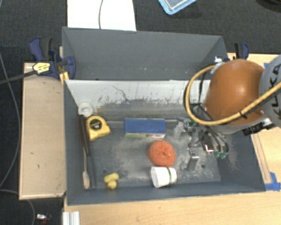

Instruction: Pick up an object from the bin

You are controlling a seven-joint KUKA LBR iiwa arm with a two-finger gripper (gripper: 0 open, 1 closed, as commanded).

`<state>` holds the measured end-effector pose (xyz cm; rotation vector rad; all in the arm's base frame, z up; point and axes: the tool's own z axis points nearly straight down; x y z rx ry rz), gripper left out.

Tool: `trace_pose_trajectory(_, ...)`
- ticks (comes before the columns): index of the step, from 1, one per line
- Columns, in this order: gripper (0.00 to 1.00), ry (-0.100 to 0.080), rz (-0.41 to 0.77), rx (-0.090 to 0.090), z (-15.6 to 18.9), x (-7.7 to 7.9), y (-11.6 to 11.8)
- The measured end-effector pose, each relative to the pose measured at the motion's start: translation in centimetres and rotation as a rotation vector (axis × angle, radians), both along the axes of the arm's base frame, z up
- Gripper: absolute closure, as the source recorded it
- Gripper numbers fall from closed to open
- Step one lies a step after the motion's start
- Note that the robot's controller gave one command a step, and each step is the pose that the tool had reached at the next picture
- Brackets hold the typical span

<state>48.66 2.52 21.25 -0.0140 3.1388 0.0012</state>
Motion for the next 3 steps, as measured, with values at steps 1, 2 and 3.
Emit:
trace_pose_trajectory(1,0.00,0.000,0.000,0.000,0.0,0.0,0.0)
trace_pose_trajectory(2,0.00,-0.005,0.307,-0.001,-3.6,1.0,2.0)
trace_pose_trajectory(3,0.00,-0.001,0.370,-0.001,-5.5,0.4,3.1)
